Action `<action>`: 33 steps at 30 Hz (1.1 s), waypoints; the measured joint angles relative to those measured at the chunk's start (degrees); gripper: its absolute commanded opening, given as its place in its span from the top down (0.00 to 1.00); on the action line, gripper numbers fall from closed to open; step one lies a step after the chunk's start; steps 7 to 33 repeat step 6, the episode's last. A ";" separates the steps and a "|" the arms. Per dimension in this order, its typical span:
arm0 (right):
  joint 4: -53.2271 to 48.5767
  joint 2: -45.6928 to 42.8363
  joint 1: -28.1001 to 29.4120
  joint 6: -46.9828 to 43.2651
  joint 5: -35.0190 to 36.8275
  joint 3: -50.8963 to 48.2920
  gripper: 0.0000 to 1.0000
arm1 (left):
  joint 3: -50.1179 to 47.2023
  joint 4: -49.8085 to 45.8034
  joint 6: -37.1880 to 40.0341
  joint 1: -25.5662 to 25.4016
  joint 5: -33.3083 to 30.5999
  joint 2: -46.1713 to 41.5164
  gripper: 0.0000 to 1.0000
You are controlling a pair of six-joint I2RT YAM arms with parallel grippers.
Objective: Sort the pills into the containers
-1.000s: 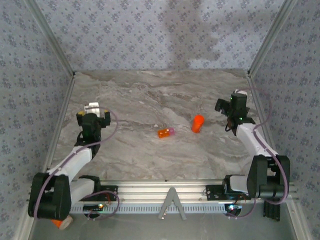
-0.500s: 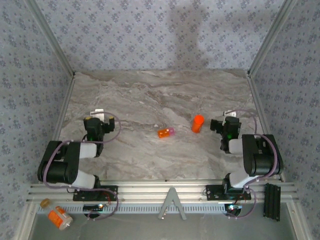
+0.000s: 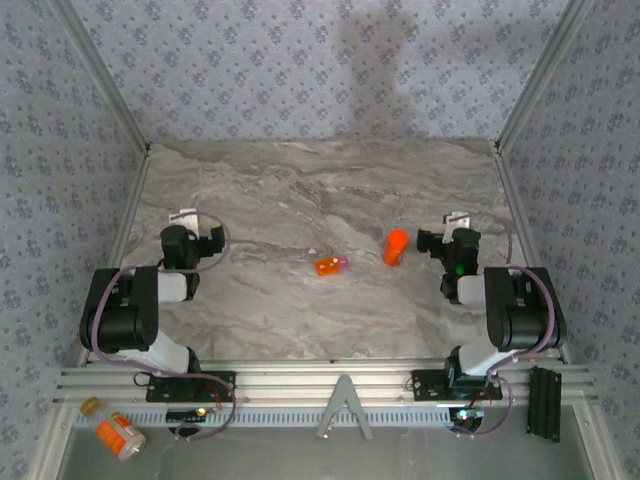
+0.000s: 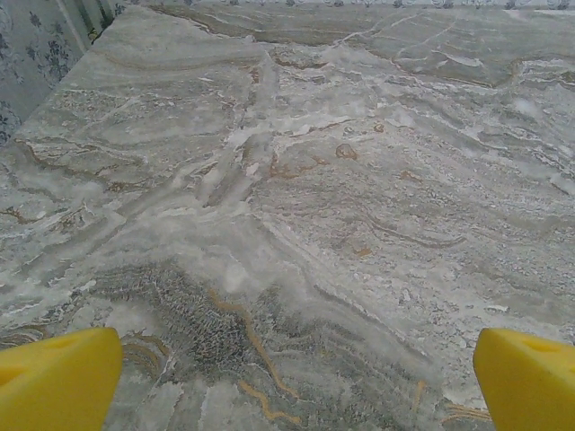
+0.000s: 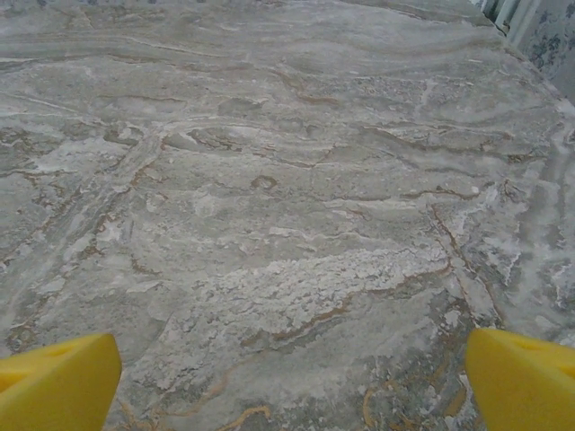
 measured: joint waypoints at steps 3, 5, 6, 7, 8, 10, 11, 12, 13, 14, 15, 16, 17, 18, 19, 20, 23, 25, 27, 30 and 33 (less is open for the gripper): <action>-0.07 0.00 -0.59 0.00 -1.03 0.02 0.00 | 0.00 -0.09 0.02 -0.11 -0.04 0.00 0.00; -0.07 0.00 -1.05 0.00 -1.33 0.02 0.00 | 0.00 -0.09 0.02 -0.42 -0.26 0.00 0.00; -0.04 0.00 -1.11 -0.02 -1.49 0.02 0.00 | 0.00 -0.09 0.02 -0.61 -0.26 0.00 0.00; -0.04 0.00 -1.11 -0.02 -1.49 0.02 0.00 | 0.00 -0.09 0.02 -0.61 -0.26 0.00 0.00; -0.04 0.00 -1.11 -0.02 -1.49 0.02 0.00 | 0.00 -0.09 0.02 -0.61 -0.26 0.00 0.00; -0.04 0.00 -1.11 -0.02 -1.49 0.02 0.00 | 0.00 -0.09 0.02 -0.61 -0.26 0.00 0.00; -0.04 0.00 -1.11 -0.02 -1.49 0.02 0.00 | 0.00 -0.09 0.02 -0.61 -0.26 0.00 0.00; -0.04 0.00 -1.11 -0.02 -1.49 0.02 0.00 | 0.00 -0.09 0.02 -0.61 -0.26 0.00 0.00; -0.04 0.00 -1.11 -0.02 -1.49 0.02 0.00 | 0.00 -0.09 0.02 -0.61 -0.26 0.00 0.00; -0.04 0.00 -1.11 -0.02 -1.49 0.02 0.00 | 0.00 -0.09 0.02 -0.61 -0.26 0.00 0.00; -0.04 0.00 -1.11 -0.02 -1.49 0.02 0.00 | 0.00 -0.09 0.02 -0.61 -0.26 0.00 0.00; -0.04 0.00 -1.11 -0.02 -1.49 0.02 0.00 | 0.00 -0.09 0.02 -0.61 -0.26 0.00 0.00; -0.04 0.00 -1.11 -0.02 -1.49 0.02 0.00 | 0.00 -0.09 0.02 -0.61 -0.26 0.00 0.00; -0.04 0.00 -1.11 -0.02 -1.49 0.02 0.00 | 0.00 -0.09 0.02 -0.61 -0.26 0.00 0.00; -0.04 0.00 -1.11 -0.02 -1.49 0.02 0.00 | 0.00 -0.09 0.02 -0.61 -0.26 0.00 0.00; -0.04 0.00 -1.11 -0.02 -1.49 0.02 0.00 | 0.00 -0.09 0.02 -0.61 -0.26 0.00 0.00; -0.04 0.00 -1.11 -0.02 -1.49 0.02 0.00 | 0.00 -0.09 0.02 -0.61 -0.26 0.00 0.00; -0.04 0.00 -1.11 -0.02 -1.49 0.02 0.00 | 0.00 -0.09 0.02 -0.61 -0.26 0.00 0.00; -0.04 0.00 -1.11 -0.02 -1.49 0.02 0.00 | 0.00 -0.09 0.02 -0.61 -0.26 0.00 0.00; -0.04 0.00 -1.11 -0.02 -1.49 0.02 0.00 | 0.00 -0.09 0.02 -0.61 -0.26 0.00 0.00; -0.04 0.00 -1.11 -0.02 -1.49 0.02 0.00 | 0.00 -0.09 0.02 -0.61 -0.26 0.00 0.00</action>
